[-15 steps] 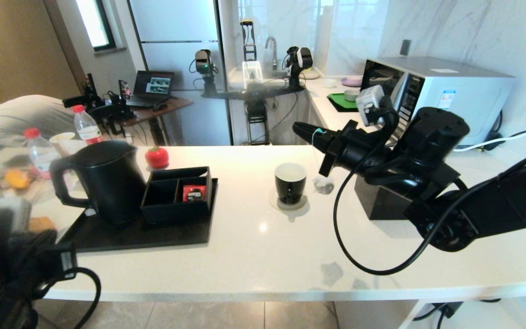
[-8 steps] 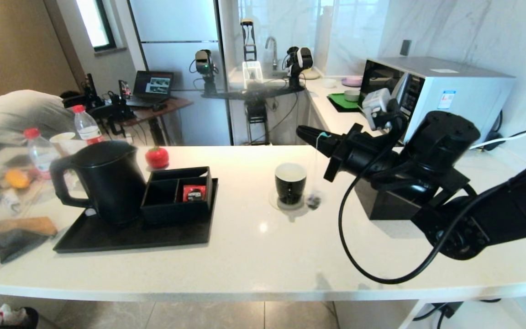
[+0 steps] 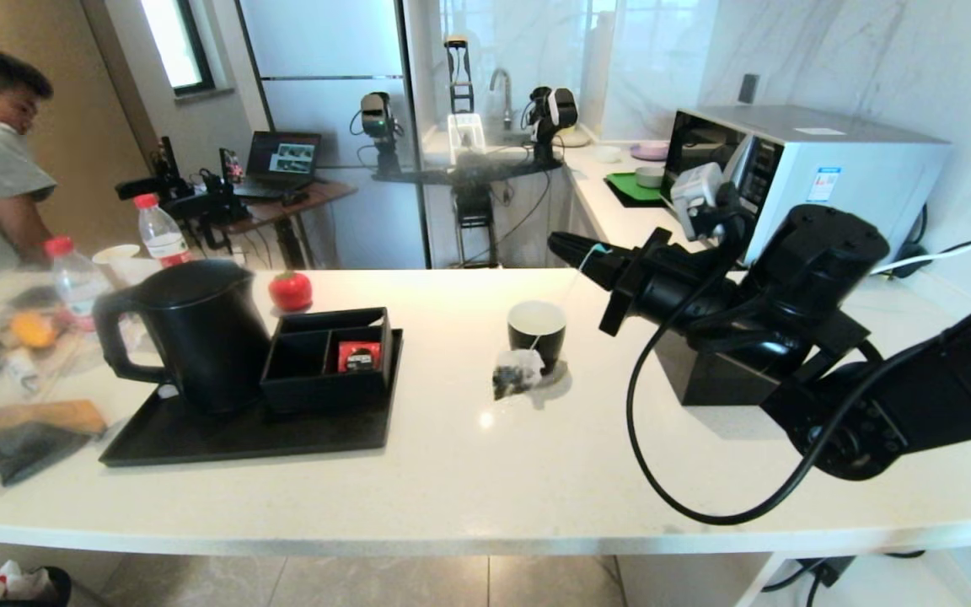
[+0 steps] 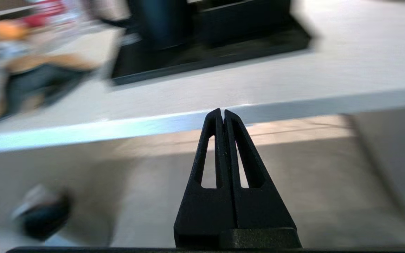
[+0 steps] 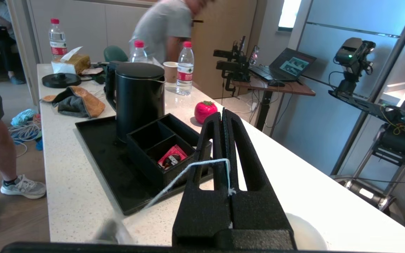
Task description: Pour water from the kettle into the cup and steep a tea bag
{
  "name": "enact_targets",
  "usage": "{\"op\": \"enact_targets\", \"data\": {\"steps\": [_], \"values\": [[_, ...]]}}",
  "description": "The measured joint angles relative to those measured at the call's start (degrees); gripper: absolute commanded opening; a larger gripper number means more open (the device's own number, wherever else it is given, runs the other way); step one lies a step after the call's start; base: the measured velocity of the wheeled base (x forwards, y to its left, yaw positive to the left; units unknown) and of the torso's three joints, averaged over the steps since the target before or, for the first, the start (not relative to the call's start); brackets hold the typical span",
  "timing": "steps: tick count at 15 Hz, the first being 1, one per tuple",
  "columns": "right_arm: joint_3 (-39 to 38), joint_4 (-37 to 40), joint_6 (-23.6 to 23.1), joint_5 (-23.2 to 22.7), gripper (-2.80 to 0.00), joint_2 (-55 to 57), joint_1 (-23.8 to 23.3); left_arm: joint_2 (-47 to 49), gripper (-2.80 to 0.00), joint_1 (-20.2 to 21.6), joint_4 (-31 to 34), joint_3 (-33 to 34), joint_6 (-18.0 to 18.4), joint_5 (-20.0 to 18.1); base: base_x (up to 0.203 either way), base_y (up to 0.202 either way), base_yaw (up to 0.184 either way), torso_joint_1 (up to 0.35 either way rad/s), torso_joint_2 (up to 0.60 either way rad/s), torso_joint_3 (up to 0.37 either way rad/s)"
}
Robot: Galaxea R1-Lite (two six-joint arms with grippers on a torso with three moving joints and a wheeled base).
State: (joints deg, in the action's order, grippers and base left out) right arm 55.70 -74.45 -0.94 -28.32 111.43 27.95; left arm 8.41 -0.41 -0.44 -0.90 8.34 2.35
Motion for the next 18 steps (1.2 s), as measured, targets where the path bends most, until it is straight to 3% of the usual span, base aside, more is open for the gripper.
{"op": "enact_targets", "data": {"steps": [1,2,4,10,18], "values": [[0.0,0.04,0.01,0.04,-2.8,-0.02,-0.27,-1.98,-2.8,0.11,0.98,0.32,-0.86,-3.44,0.0,0.0,0.0,0.0,0.0,0.0],[0.0,0.09,0.01,0.02,-2.8,-0.02,-0.72,-3.62,-2.8,0.2,1.6,0.59,-2.38,-4.55,0.0,0.0,0.0,0.0,0.0,0.0],[0.02,0.2,0.0,0.04,-2.8,-0.02,-1.59,-6.29,-2.8,0.31,1.47,0.8,-3.91,-4.28,0.0,0.0,0.0,0.0,0.0,0.0],[2.42,0.84,0.38,-0.06,-2.8,0.71,-2.68,-8.34,-2.8,0.31,1.32,0.9,-3.96,-4.19,0.0,0.0,0.0,0.0,0.0,0.0],[16.63,6.82,0.45,-0.06,-2.8,7.81,-3.14,-8.39,-2.8,0.31,1.32,0.9,-3.97,-4.17,0.0,0.0,0.0,0.0,0.0,0.0]]}}
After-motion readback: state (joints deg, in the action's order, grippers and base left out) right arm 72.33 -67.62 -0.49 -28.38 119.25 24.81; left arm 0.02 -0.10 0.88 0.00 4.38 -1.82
